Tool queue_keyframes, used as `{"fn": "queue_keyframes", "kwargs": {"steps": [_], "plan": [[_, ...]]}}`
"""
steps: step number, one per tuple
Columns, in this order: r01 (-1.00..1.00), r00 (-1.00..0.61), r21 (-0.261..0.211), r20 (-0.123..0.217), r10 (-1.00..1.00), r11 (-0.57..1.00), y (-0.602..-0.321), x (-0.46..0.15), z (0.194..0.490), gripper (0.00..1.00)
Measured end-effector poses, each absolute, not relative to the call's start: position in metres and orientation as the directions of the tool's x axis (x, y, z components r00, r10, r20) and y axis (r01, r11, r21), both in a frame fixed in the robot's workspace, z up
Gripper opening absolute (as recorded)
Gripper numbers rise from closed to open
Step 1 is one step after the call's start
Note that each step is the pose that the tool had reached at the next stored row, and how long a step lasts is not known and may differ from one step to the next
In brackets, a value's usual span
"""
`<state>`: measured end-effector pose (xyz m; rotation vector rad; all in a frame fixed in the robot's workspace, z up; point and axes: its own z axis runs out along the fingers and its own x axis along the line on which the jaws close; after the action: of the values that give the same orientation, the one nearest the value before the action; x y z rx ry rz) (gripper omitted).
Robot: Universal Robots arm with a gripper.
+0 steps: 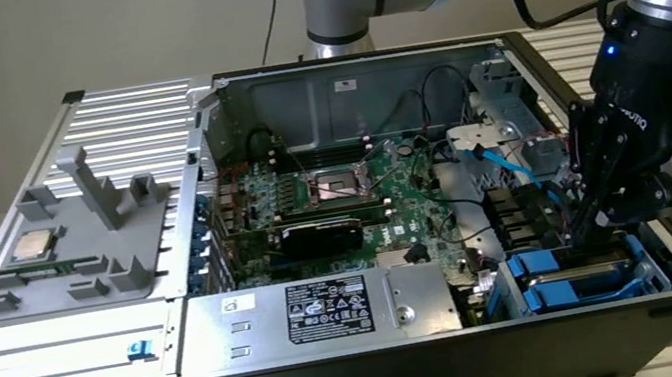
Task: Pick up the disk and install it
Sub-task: 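Insert the first disk wire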
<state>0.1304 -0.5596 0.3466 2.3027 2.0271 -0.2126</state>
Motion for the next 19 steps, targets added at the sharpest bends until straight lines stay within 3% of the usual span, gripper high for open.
{"fn": "queue_keyframes", "kwargs": {"steps": [19], "plan": [[0.991,0.120,-0.041,-0.147,0.982,-0.127,-0.5596,0.1304,0.3391,0.16]]}}
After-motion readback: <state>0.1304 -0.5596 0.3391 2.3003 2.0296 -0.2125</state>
